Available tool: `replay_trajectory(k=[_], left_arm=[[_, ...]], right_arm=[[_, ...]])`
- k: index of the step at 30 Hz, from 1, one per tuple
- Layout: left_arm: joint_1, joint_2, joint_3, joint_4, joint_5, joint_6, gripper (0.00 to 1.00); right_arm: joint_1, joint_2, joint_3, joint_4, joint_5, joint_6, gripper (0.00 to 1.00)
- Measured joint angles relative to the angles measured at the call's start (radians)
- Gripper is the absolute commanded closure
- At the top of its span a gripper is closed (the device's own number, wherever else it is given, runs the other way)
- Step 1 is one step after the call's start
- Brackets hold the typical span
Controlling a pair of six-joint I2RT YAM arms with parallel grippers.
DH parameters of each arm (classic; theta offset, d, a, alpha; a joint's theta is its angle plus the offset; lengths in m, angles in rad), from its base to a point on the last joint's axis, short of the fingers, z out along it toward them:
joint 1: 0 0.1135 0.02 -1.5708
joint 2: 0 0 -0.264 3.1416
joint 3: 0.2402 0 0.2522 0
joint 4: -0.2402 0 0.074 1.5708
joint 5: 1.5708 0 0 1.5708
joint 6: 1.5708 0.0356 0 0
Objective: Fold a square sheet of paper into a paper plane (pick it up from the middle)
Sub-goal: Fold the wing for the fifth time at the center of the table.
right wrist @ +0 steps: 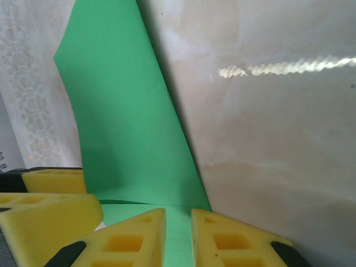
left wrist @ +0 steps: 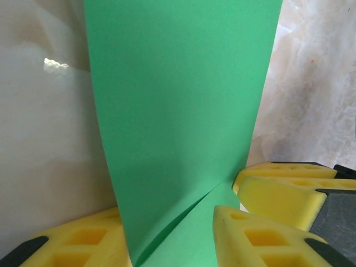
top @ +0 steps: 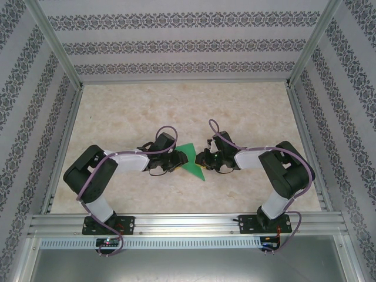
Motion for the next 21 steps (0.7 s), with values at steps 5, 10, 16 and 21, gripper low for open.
replay_trajectory(k=[5,10,16,21], left_arm=[[0.0,0.0,0.0,0.023,0.003,0.0,0.63],[0.0,0.0,0.0,0.05,0.007,-0.003,0.64],[0.0,0.024,0.01,0.089,0.026,-0.006,0.71],[0.0,0.066,0.034,0.099,0.029,-0.01,0.86]], right_arm=[[-0.004,0.005,0.0,0.004,-0.012,0.001,0.8],[-0.004,0.006,0.0,0.006,-0.016,0.0,0.79],[-0.009,0.009,0.0,0.011,-0.028,0.001,0.78],[-0.01,0.008,0.0,0.014,-0.034,0.001,0.77]])
